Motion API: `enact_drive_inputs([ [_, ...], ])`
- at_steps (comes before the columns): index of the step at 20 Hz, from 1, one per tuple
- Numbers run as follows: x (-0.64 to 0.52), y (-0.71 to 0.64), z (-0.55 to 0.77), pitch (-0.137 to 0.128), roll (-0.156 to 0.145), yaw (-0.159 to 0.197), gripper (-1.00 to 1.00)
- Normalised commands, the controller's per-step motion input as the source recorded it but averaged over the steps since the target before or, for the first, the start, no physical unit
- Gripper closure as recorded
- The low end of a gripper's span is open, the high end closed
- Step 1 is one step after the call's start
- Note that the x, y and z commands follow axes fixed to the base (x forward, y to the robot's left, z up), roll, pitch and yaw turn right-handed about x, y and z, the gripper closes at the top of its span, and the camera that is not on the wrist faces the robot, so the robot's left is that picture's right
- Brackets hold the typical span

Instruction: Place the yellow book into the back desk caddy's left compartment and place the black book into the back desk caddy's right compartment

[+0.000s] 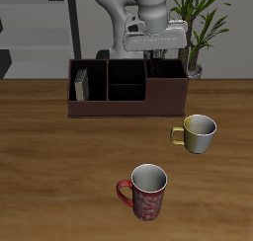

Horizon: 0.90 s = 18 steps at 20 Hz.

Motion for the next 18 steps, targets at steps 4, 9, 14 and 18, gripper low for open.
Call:
enact_drive_inputs([
  [4,0.03,-0.04,0.14,-0.012,-0.024,0.004,-1.0],
  [9,0.0,-0.01,0.07,-0.005,0.01,-0.009,-1.0],
  [14,0.06,0.0,0.08,-0.012,-0.003,0.01,-1.0],
  [18,0.06,-0.06,0.15,-0.02,-0.007,-0.008,-1.0],
])
